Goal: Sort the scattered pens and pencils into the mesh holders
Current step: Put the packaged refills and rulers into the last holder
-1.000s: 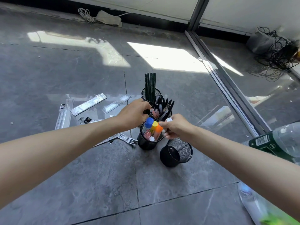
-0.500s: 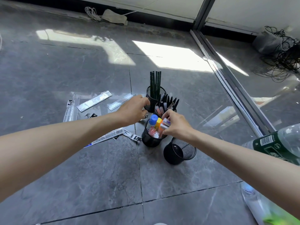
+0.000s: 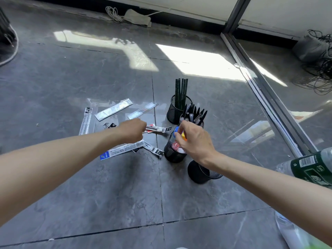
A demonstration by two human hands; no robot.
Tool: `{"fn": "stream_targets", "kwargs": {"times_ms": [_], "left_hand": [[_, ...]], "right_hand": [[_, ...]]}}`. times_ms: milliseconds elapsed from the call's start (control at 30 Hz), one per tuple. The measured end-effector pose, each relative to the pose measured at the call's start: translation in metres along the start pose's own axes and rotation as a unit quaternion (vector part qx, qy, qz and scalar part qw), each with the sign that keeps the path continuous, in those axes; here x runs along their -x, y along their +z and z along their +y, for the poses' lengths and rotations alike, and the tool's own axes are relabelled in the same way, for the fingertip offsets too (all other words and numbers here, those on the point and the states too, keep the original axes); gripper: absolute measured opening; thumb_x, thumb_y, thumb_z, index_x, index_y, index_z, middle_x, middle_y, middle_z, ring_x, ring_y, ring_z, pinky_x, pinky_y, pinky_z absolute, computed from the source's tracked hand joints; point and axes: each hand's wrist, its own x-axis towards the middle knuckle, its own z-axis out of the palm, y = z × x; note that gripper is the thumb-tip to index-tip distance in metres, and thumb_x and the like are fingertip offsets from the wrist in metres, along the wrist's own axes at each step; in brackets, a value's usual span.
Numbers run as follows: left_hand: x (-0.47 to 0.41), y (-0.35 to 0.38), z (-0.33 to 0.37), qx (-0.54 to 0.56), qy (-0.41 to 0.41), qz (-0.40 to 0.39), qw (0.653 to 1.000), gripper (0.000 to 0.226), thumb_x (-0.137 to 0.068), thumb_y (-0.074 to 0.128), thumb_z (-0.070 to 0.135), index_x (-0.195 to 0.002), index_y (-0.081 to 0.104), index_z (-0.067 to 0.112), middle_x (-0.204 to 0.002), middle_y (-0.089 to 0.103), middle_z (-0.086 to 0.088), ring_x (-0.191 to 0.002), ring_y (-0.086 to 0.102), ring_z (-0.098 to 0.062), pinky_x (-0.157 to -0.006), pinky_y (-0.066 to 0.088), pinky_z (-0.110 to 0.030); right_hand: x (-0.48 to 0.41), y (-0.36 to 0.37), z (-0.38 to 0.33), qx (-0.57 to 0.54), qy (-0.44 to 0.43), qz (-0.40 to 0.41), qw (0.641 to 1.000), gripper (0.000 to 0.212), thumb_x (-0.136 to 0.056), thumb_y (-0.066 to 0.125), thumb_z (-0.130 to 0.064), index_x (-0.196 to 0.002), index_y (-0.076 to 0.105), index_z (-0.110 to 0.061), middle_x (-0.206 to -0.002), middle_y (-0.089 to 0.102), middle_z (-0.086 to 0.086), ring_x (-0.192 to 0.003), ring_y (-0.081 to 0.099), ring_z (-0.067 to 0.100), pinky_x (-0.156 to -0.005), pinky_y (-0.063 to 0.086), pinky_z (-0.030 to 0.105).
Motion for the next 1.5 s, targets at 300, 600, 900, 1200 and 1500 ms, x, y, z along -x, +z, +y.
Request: {"fn": "stream_targets", "kwargs": {"times_ms": [300, 600, 900, 1200, 1500], "left_hand": [[0.012, 0.014, -0.071, 0.014, -0.134, 0.012, 0.991, 0.027, -0.088, 0.049, 0.013, -0.115, 0.054, 0.011, -0.118, 0.051, -0.012, -0.109, 0.052, -0.03, -0.078, 0.042, -0.035], [-0.024, 0.026, -0.128, 0.064, -0.22, 0.144, 0.963, 0.034, -0.094, 0.049, 0.024, -0.123, 0.045, 0.008, -0.125, 0.043, -0.014, -0.117, 0.04, -0.031, -0.085, 0.04, -0.04], [-0.057, 0.024, -0.141, 0.121, -0.242, 0.107, 0.957, 0.017, -0.085, 0.063, 0.022, -0.092, 0.054, 0.008, -0.111, 0.058, -0.012, -0.104, 0.049, -0.032, -0.078, 0.039, -0.035], [-0.029, 0.011, -0.11, 0.595, -0.123, 0.006, 0.794, 0.012, -0.083, 0.065, 0.003, -0.083, 0.057, 0.012, -0.079, 0.062, -0.008, -0.072, 0.056, -0.02, -0.059, 0.042, -0.027], [-0.032, 0.031, -0.09, 0.327, -0.047, -0.014, 0.944, 0.051, -0.071, 0.078, 0.04, -0.114, 0.057, 0.022, -0.108, 0.049, -0.002, -0.099, 0.049, -0.013, -0.087, 0.042, -0.026]], "right_hand": [[-0.052, 0.045, -0.064, -0.042, -0.041, -0.145, 0.988, 0.02, -0.09, 0.05, -0.022, -0.108, 0.055, -0.016, -0.107, 0.057, 0.007, -0.1, 0.054, 0.027, -0.076, 0.038, 0.034], [-0.117, 0.119, -0.089, -0.192, 0.182, -0.278, 0.923, 0.012, -0.078, 0.05, -0.002, -0.068, 0.056, -0.005, -0.063, 0.049, 0.013, -0.061, 0.044, 0.022, -0.058, 0.035, 0.03], [-0.157, 0.158, -0.088, -0.348, 0.278, -0.174, 0.878, 0.025, -0.075, 0.043, -0.002, -0.055, 0.049, -0.016, -0.065, 0.056, 0.012, -0.064, 0.054, 0.024, -0.06, 0.04, 0.035], [-0.174, 0.137, -0.089, -0.608, 0.363, -0.126, 0.695, 0.031, -0.084, 0.069, -0.032, -0.101, 0.051, -0.014, -0.103, 0.061, 0.011, -0.088, 0.065, 0.024, -0.08, 0.056, 0.038], [-0.135, 0.128, -0.061, -0.395, 0.415, 0.0, 0.819, 0.016, -0.077, 0.061, -0.006, -0.093, 0.063, -0.003, -0.09, 0.066, 0.012, -0.078, 0.062, 0.027, -0.058, 0.047, 0.027]]}}
